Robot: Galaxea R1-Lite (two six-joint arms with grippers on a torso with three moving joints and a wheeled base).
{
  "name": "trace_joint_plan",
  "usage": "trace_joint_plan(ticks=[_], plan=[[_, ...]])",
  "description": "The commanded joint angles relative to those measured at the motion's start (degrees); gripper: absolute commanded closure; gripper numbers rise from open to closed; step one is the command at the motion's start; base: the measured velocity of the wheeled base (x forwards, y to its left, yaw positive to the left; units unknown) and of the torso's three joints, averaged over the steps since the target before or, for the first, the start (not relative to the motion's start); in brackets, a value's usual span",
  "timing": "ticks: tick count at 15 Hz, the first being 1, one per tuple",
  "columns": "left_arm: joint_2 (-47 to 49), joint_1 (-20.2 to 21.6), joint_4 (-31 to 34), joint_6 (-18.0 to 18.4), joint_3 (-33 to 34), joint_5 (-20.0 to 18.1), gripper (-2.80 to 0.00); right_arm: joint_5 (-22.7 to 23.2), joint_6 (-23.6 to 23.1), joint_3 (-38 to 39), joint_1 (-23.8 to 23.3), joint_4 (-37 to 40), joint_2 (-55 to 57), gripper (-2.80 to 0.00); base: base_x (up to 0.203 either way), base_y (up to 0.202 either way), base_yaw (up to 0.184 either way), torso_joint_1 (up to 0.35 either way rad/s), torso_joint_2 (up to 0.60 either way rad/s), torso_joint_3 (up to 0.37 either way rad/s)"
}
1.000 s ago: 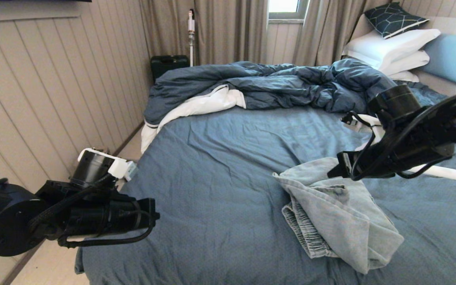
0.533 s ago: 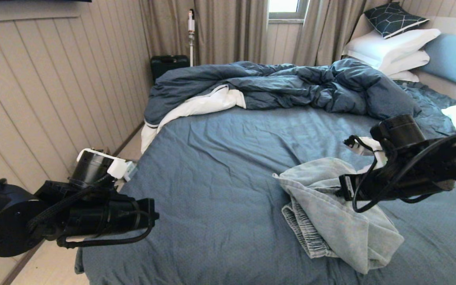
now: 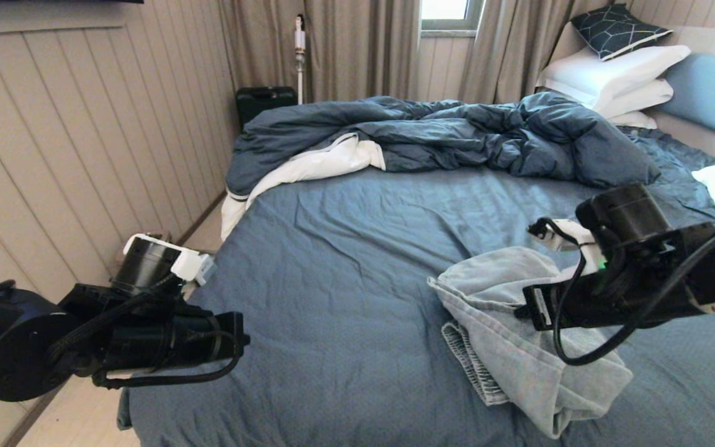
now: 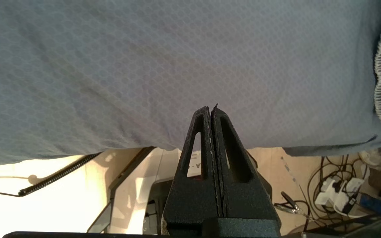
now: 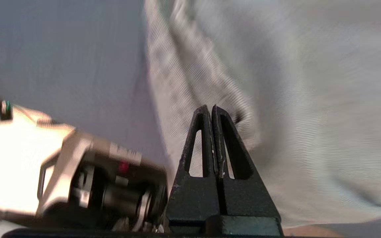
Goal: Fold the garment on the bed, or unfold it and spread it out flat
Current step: Fold the blue shorts
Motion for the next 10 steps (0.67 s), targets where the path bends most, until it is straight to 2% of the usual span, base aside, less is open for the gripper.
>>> trace_joint_plan(ticks=[1,5,8,10], plan=[[0.2,0.0,-0.1,-0.2,0.0,0.0,0.00,0.0,-0.3,-2.5,-3.4,0.1,-1.7,0.00,0.000,0.000,0.000,0.000,0.00,0.000],[0.3,0.0,-0.1,-0.1,0.0,0.0,0.00,0.0,-3.6,-3.4,-10.1,0.0,0.7,0.00,0.000,0.000,0.000,0.000,0.00,0.000],[0.3,0.0,-0.1,-0.1,0.0,0.0,0.00,0.1,-3.6,-2.1,-9.9,0.0,4.7,0.00,0.000,0.000,0.000,0.000,0.00,0.000],[0.3,0.0,-0.1,-0.1,0.0,0.0,0.00,0.2,-3.1,-0.7,-7.4,-0.9,6.6,0.00,0.000,0.000,0.000,0.000,0.00,0.000]])
